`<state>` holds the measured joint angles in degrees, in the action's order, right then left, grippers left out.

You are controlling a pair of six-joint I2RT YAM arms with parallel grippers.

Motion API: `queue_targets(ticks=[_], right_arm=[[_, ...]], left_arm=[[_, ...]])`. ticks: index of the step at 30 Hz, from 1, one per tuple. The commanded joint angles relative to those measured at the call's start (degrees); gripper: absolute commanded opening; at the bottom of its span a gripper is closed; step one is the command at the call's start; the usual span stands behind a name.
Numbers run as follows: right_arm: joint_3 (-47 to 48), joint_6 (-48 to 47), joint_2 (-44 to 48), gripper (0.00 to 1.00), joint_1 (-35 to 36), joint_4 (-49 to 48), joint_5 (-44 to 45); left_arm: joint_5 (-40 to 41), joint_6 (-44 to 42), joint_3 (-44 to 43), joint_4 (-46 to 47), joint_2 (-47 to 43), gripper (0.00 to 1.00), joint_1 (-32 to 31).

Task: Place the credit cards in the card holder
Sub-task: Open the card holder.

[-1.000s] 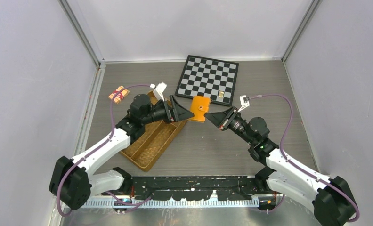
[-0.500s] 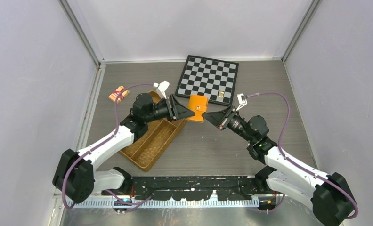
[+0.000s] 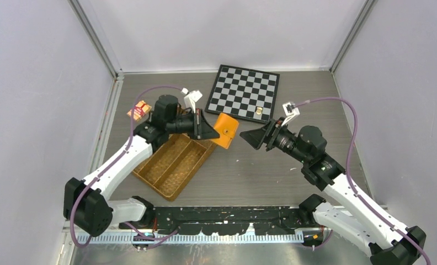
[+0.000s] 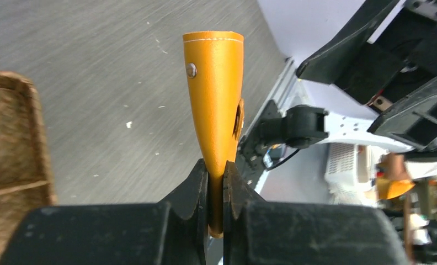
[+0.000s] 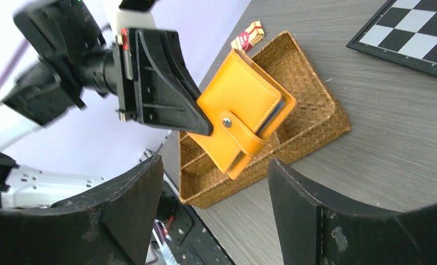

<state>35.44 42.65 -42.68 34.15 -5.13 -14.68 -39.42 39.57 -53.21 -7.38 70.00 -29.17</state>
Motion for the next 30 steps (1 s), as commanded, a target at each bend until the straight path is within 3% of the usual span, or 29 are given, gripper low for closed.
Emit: queue_targets(ticks=[1, 4, 10, 14, 23, 30], right_arm=[[8.0, -11.8, -3.5, 0.74, -0.2, 16.0, -6.2], [11.8, -14.1, -7.9, 0.69, -0.2, 18.2, -15.0], [15.0, -13.3, -14.6, 0.57, 0.6, 16.9, -27.0], [15.6, -14.3, -18.1, 0.5, 1.9, 16.7, -28.1], [15.4, -15.2, -21.2, 0.49, 4.1, 14.7, -28.3], [15.4, -15.2, -22.3, 0.46, 5.8, 14.7, -29.2]], left_arm=[[-6.3, -24.5, -9.8, -25.9, 2.8, 0.0, 1.0], [-11.6, -30.5, -11.2, -29.9, 4.9, 0.0, 1.0], [-18.7, -32.3, -9.9, -29.6, 5.9, 0.0, 1.0], [-21.7, -31.5, -8.7, -28.0, 5.4, 0.0, 0.9], [-28.4, -28.1, -7.0, -22.7, 3.8, 0.0, 0.5], [-28.0, -27.6, -6.8, -21.9, 3.1, 0.0, 0.5]])
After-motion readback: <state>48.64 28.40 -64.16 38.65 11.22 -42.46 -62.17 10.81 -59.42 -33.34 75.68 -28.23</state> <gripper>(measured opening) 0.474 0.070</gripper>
